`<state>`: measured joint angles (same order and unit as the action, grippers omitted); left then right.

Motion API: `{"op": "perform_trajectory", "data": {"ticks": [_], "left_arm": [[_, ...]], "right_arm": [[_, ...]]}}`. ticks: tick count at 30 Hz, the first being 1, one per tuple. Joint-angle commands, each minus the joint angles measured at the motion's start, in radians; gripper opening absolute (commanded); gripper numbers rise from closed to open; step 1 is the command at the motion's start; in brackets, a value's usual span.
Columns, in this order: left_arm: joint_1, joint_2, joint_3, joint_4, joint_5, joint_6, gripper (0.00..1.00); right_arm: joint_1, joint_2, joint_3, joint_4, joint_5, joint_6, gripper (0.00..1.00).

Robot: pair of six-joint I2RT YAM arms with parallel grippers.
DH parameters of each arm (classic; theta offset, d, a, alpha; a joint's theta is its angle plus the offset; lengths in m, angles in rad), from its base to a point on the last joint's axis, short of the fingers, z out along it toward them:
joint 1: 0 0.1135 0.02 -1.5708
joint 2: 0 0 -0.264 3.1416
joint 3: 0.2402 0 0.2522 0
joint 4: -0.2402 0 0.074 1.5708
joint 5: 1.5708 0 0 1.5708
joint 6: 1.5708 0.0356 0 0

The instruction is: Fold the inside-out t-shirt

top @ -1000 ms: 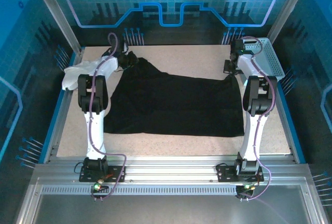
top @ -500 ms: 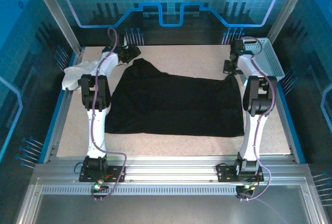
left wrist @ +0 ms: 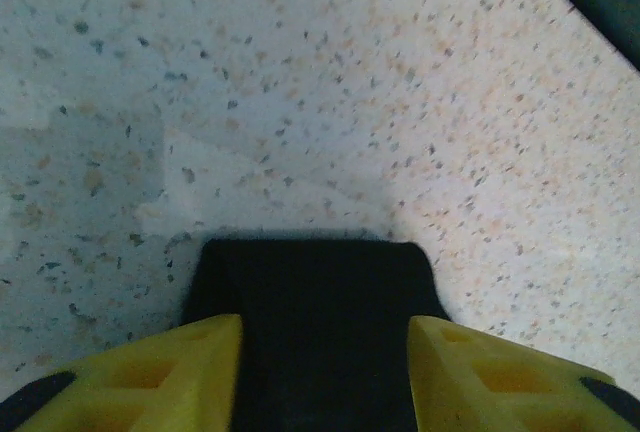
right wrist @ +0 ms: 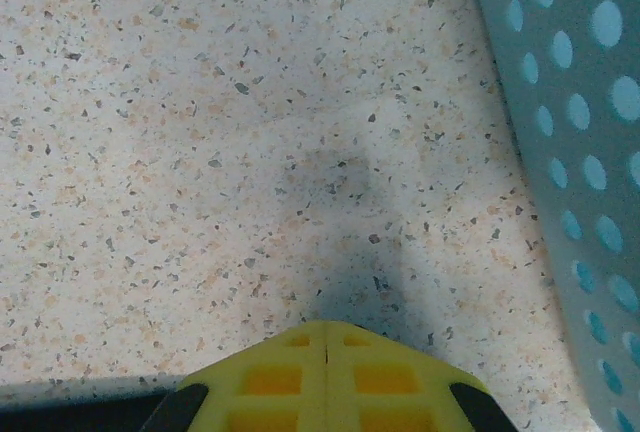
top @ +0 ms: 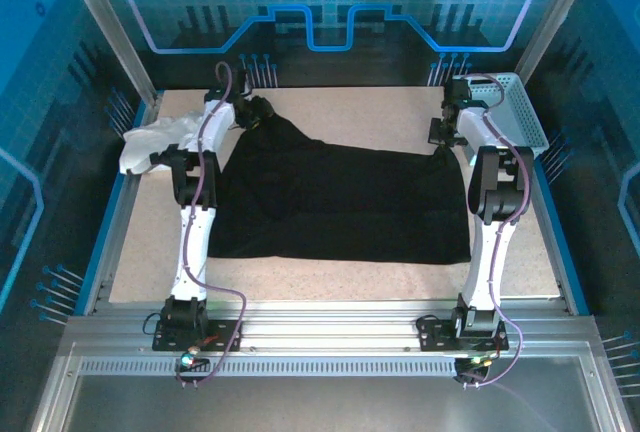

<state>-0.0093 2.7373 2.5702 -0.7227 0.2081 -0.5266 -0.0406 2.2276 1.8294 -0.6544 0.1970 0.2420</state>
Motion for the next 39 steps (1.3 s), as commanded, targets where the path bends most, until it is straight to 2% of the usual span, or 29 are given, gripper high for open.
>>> {"op": "perform_trajectory", "data": {"ticks": [1,10,14,21,24,39], "left_arm": [[-0.001,0.038,0.058,-0.049,0.045,-0.015,0.40],[0.004,0.045,0.073,-0.008,0.076,-0.023,0.08],[0.009,0.019,0.064,0.016,0.073,-0.025,0.02],[0.017,-0.039,0.038,0.061,0.070,-0.024,0.00],[0.019,-0.064,0.010,0.082,0.071,-0.020,0.05],[0.032,-0.053,-0.006,0.105,0.078,-0.021,0.15]], "right_arm": [[-0.013,-0.033,-0.014,0.016,-0.031,0.001,0.00],[-0.015,-0.042,-0.029,0.025,-0.040,0.003,0.00],[-0.014,-0.043,-0.031,0.025,-0.045,0.003,0.00],[-0.016,-0.051,-0.033,0.024,-0.040,0.000,0.00],[-0.018,-0.054,-0.036,0.025,-0.043,0.000,0.00],[-0.027,-0.072,-0.066,0.040,-0.047,-0.003,0.00]]}}
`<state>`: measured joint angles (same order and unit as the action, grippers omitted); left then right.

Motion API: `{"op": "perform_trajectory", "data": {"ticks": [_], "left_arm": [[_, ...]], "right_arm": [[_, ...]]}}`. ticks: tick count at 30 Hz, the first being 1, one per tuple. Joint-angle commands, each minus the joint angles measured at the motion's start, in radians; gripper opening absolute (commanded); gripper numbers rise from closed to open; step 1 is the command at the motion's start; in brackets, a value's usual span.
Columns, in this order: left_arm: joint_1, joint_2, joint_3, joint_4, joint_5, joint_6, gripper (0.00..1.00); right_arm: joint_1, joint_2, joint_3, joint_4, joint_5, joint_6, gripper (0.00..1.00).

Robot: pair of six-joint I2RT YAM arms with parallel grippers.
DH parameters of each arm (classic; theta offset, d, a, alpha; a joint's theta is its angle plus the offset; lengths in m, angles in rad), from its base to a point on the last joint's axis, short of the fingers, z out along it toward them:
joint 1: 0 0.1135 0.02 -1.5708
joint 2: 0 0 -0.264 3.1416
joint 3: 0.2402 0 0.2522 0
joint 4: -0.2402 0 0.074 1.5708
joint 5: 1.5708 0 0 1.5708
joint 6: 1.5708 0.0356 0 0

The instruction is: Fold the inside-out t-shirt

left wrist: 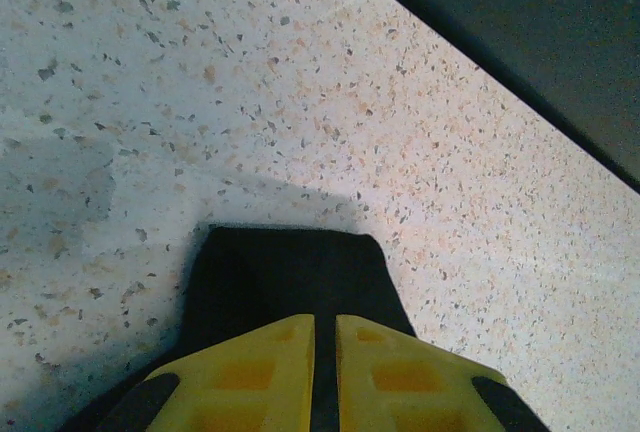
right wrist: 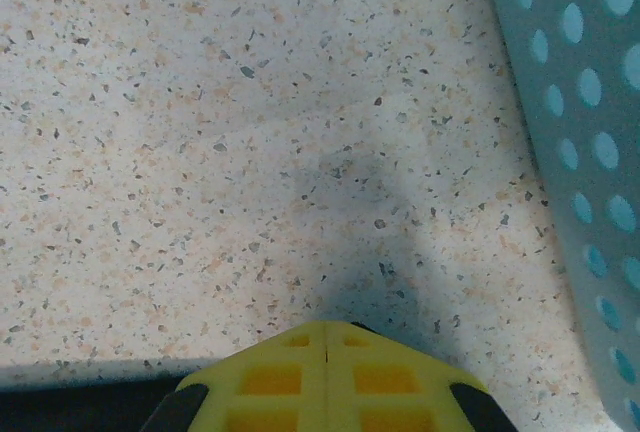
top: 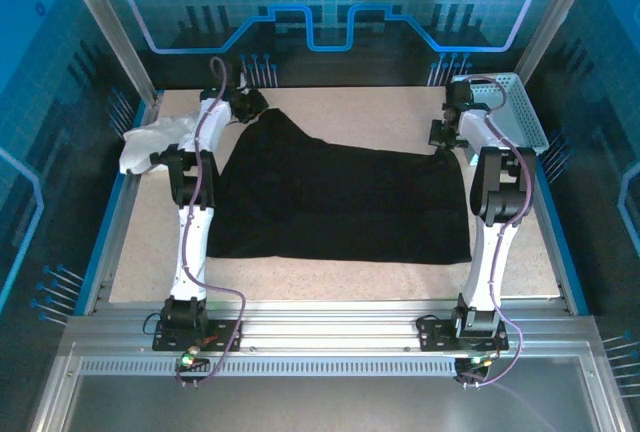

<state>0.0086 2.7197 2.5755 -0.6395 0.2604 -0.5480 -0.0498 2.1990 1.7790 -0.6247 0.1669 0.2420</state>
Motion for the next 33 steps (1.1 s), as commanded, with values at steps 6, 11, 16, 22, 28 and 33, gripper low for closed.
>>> {"op": "perform_trajectory", "data": {"ticks": [6,11,16,22,28,33], "left_arm": [[0.013,-0.010,0.023,0.008,0.028,-0.001,0.20],[0.013,0.010,0.042,-0.011,0.005,-0.005,0.38],[0.007,0.047,0.086,-0.040,0.014,-0.020,0.40],[0.004,0.068,0.106,-0.047,0.024,-0.028,0.33],[-0.024,0.005,0.074,-0.045,-0.023,0.070,0.38],[-0.066,-0.060,0.054,-0.072,-0.147,0.221,0.44]], "right_arm": [[-0.017,-0.048,-0.020,0.013,-0.020,-0.002,0.00],[-0.018,-0.051,-0.023,0.016,-0.031,0.002,0.00],[-0.018,-0.053,-0.026,0.022,-0.040,0.006,0.00],[-0.018,-0.054,-0.033,0.025,-0.050,0.010,0.00],[-0.017,-0.056,-0.037,0.028,-0.057,0.009,0.00],[-0.018,-0.064,-0.047,0.033,-0.063,0.006,0.00]]}}
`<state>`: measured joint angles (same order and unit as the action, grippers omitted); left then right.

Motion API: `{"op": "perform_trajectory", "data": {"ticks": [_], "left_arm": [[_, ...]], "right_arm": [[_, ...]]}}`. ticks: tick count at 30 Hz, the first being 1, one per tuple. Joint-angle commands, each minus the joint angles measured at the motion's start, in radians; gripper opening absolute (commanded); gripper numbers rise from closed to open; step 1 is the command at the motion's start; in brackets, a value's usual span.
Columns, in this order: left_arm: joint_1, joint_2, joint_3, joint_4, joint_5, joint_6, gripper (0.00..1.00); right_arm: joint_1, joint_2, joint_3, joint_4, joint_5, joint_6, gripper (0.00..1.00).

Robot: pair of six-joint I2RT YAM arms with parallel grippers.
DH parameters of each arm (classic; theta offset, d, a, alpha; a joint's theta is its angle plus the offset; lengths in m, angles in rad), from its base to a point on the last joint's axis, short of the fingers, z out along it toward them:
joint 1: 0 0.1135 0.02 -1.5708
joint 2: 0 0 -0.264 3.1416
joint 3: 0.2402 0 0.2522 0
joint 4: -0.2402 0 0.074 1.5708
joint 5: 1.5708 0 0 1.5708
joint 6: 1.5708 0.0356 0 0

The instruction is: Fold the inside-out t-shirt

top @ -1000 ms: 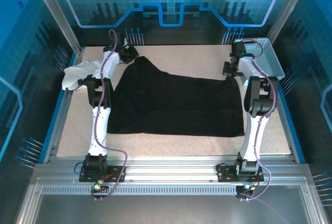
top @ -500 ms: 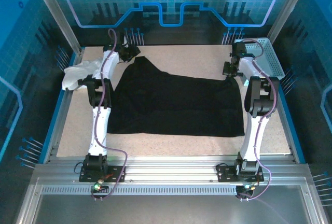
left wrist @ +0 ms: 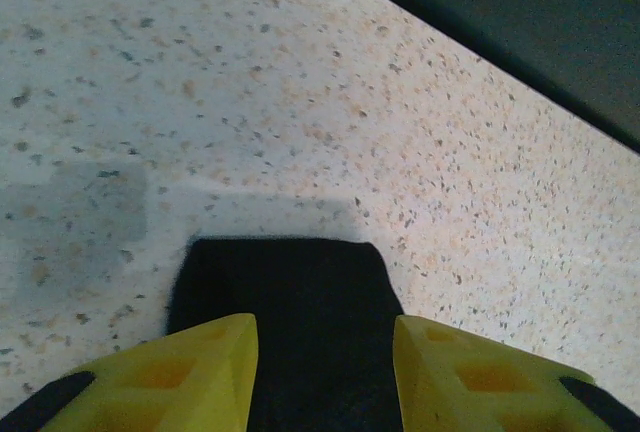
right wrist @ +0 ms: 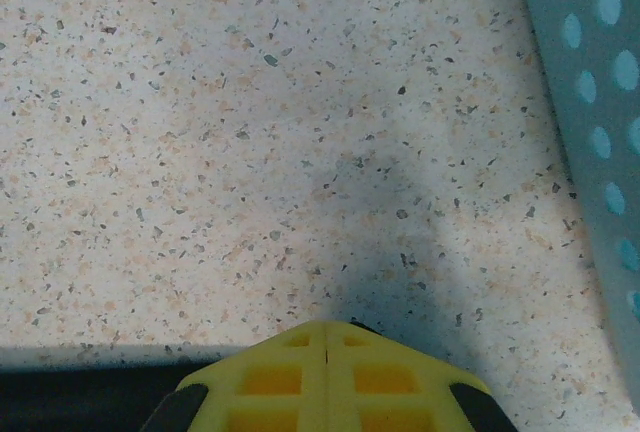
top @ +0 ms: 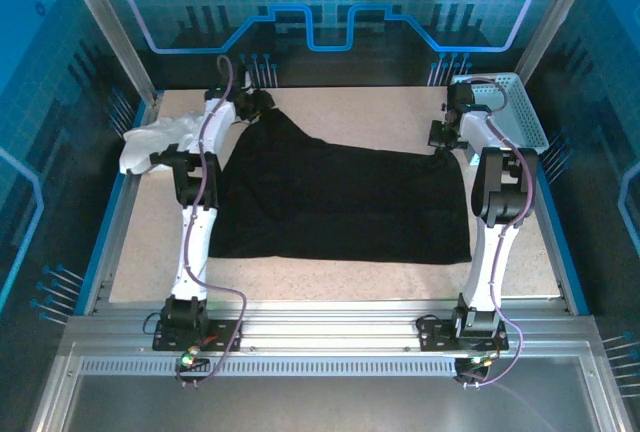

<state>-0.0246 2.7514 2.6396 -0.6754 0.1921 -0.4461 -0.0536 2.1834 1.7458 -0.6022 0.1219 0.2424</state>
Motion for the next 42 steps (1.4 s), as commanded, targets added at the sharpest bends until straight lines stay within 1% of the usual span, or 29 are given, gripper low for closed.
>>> {"op": "perform_trajectory", "data": {"ticks": [1,4,9,15,19,23,29,31,33,42], "left_arm": [[-0.040,-0.096,-0.010,-0.048,-0.100,0.148,0.45],[-0.062,-0.105,-0.011,-0.083,-0.161,0.245,0.49],[-0.083,-0.094,-0.008,-0.108,-0.200,0.383,0.57],[-0.081,-0.055,0.017,-0.111,-0.258,0.511,0.57],[-0.081,-0.024,0.028,-0.079,-0.252,0.565,0.56],[-0.083,0.003,0.048,-0.067,-0.216,0.598,0.56],[-0.083,0.018,0.047,-0.062,-0.226,0.629,0.57],[-0.083,0.028,0.048,-0.053,-0.237,0.637,0.55],[-0.083,0.035,0.048,-0.037,-0.256,0.645,0.50],[-0.083,0.046,0.054,0.005,-0.255,0.661,0.30]], "right_arm": [[-0.014,-0.050,-0.015,0.013,-0.017,0.005,0.00],[-0.015,-0.053,-0.021,0.015,-0.018,0.001,0.00],[-0.015,-0.060,-0.034,0.021,-0.022,-0.003,0.00],[-0.016,-0.068,-0.039,0.022,-0.024,-0.006,0.00],[-0.017,-0.068,-0.036,0.021,-0.026,-0.005,0.00],[-0.017,-0.070,-0.035,0.019,-0.024,-0.006,0.00],[-0.015,-0.064,-0.034,0.022,-0.027,-0.003,0.00],[-0.015,-0.061,-0.034,0.021,-0.028,-0.002,0.00],[-0.015,-0.062,-0.035,0.021,-0.028,-0.003,0.00],[-0.015,-0.065,-0.043,0.024,-0.026,-0.005,0.00]]}}
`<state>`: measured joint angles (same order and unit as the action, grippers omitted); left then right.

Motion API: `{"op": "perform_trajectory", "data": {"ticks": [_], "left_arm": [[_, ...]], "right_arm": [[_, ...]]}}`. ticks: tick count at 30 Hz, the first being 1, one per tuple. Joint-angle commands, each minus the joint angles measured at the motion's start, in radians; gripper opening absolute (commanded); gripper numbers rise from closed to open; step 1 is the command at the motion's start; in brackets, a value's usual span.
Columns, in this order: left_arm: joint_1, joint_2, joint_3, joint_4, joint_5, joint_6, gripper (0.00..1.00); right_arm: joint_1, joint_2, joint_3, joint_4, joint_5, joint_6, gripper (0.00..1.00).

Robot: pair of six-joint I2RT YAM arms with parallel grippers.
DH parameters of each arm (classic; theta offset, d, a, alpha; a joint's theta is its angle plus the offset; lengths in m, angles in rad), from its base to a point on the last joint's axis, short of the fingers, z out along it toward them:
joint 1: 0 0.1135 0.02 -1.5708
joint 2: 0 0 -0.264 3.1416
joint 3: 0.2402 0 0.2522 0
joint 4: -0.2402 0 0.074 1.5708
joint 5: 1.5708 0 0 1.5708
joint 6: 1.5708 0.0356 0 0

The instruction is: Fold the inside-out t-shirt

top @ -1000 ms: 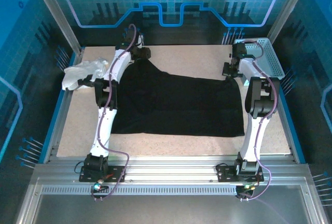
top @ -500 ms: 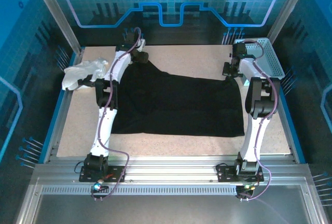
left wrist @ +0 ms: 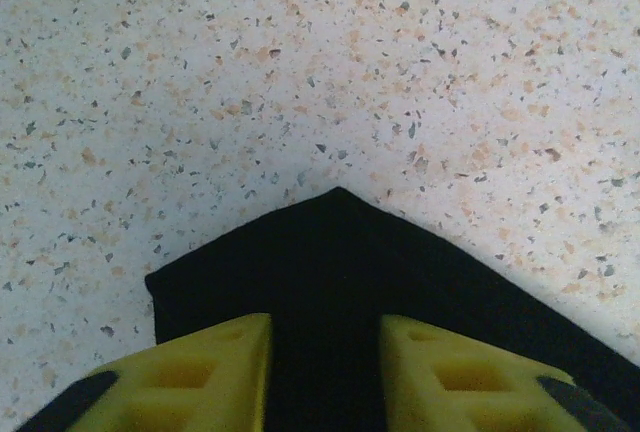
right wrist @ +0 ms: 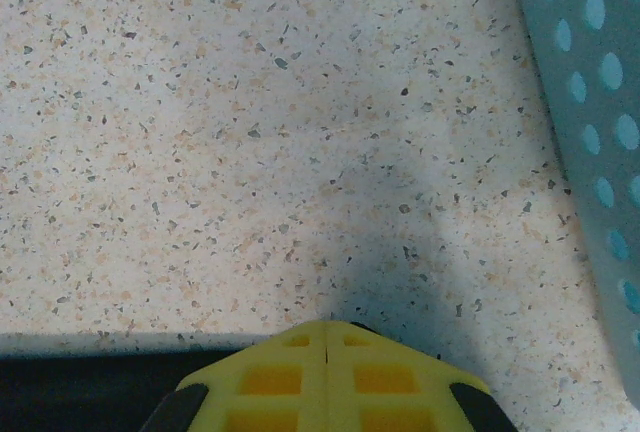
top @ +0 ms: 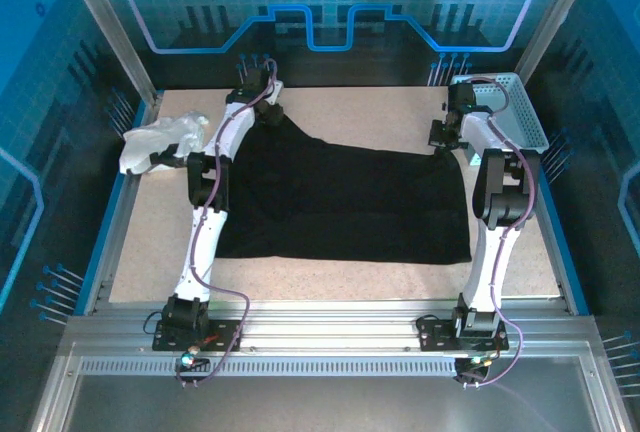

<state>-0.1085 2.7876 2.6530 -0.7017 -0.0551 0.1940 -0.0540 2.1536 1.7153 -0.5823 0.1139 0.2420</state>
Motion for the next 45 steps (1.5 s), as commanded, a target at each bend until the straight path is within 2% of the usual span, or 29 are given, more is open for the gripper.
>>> {"op": "perform_trajectory", "data": {"ticks": [1,3,5,6,17,25,29,35,41,45], "left_arm": [[0.001,0.010,0.041,0.034,-0.007,0.021,0.27],[0.003,0.010,0.039,0.041,-0.004,0.015,0.18],[0.003,0.005,0.041,0.041,-0.011,0.012,0.02],[0.003,-0.001,0.039,0.041,-0.015,0.008,0.00],[0.003,-0.142,-0.040,0.072,-0.016,-0.005,0.00],[0.003,-0.311,-0.223,0.131,-0.035,-0.021,0.00],[0.003,-0.308,-0.242,0.130,-0.038,-0.002,0.00],[0.004,-0.232,-0.195,0.068,-0.025,0.056,0.34],[0.016,-0.105,-0.064,-0.004,-0.024,0.118,0.47],[0.016,-0.069,-0.051,-0.025,0.003,0.149,0.55]], "right_arm": [[-0.015,-0.035,-0.013,0.004,-0.019,-0.004,0.00],[-0.015,-0.038,-0.014,0.005,-0.020,-0.006,0.00],[-0.015,-0.043,-0.017,0.004,-0.015,-0.008,0.00],[-0.016,-0.046,-0.018,0.004,-0.015,-0.009,0.00],[-0.020,-0.067,-0.034,0.014,-0.015,-0.008,0.00],[-0.021,-0.078,-0.020,0.018,-0.019,-0.006,0.00],[-0.021,-0.074,-0.013,0.016,-0.028,-0.004,0.00],[-0.021,-0.068,-0.012,0.013,-0.025,-0.008,0.00],[-0.023,-0.069,-0.013,0.011,-0.023,-0.013,0.00],[-0.023,-0.065,-0.010,0.010,-0.022,-0.012,0.00]]}}
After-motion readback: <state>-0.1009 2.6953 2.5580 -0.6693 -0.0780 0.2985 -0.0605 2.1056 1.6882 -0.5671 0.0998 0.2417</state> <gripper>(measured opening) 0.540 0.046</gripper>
